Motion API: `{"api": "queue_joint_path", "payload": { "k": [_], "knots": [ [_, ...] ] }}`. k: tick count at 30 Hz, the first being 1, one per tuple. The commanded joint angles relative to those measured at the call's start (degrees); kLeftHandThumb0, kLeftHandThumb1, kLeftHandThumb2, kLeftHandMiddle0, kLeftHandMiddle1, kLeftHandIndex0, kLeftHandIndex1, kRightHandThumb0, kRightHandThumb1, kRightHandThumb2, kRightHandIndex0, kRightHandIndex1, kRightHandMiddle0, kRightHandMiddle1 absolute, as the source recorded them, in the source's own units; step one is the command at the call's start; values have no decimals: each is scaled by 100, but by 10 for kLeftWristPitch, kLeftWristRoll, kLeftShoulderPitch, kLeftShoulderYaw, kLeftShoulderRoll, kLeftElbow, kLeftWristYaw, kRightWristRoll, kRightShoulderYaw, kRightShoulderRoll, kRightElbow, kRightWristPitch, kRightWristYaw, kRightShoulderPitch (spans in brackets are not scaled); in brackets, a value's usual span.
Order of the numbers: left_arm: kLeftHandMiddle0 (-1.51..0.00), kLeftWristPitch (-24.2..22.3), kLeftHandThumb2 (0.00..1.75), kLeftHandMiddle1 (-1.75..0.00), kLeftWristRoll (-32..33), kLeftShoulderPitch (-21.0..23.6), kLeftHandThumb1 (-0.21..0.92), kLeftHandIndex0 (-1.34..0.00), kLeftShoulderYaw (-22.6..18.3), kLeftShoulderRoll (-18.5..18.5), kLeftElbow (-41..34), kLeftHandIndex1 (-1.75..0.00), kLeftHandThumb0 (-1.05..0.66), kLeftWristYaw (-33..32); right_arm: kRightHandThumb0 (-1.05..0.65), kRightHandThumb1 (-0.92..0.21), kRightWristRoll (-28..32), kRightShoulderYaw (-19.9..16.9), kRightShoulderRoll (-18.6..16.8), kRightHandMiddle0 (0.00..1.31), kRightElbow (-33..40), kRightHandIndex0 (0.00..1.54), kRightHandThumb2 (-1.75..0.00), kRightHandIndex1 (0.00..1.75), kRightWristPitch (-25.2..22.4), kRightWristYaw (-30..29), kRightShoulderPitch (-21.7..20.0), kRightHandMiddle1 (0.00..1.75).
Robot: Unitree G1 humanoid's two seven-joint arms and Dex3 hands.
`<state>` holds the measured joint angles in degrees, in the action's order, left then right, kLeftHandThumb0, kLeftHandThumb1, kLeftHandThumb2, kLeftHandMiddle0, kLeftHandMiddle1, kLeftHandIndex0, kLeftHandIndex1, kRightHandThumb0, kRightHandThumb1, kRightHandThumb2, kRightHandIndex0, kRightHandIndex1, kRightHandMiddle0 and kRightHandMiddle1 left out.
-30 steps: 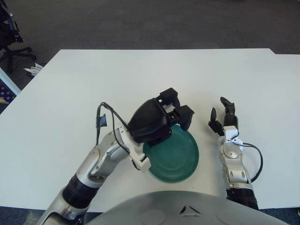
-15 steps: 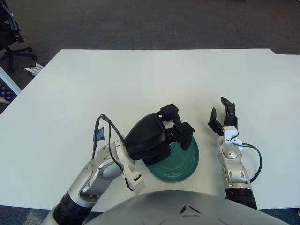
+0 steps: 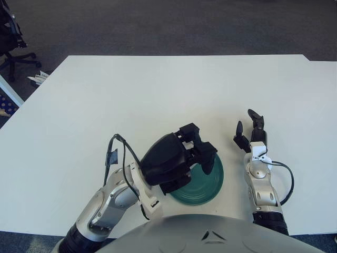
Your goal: Put the charger into the plate.
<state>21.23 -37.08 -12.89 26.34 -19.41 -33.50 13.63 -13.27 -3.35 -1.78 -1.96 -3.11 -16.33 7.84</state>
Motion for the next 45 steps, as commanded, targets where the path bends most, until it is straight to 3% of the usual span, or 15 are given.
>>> {"api": "queue_joint_path", "payload": {
  "k": [1, 15, 26, 32, 45],
  "knots": [
    [-77, -3, 143, -161, -19, -13, 19, -48, 14, 11, 15, -175, 0, -10, -66, -92, 13, 7, -19, 0, -56, 15, -85, 0, -64, 12, 41, 57],
    [-85, 4, 149, -153, -69, -15, 11, -55, 28, 24, 64, -175, 0, -40, -67, -92, 15, 10, -20, 0, -58, 14, -83, 0, -63, 9, 39, 56],
    [-93, 3, 167, -159, -97, -6, -4, -66, 55, 31, 105, -175, 0, -48, -65, -92, 12, 13, -23, 0, -56, 15, -84, 0, -67, 5, 38, 57],
    [-94, -10, 170, -160, -77, -11, -6, -67, 65, 30, 113, -175, 0, -27, -65, -92, 10, 14, -25, 0, -56, 15, -84, 0, -68, 4, 38, 57],
    [-96, -13, 173, -161, -103, -10, -10, -70, 75, 39, 138, -175, 0, -60, -65, -92, 10, 11, -32, 0, -58, 15, -84, 0, -67, 0, 34, 56]
  ]
}}
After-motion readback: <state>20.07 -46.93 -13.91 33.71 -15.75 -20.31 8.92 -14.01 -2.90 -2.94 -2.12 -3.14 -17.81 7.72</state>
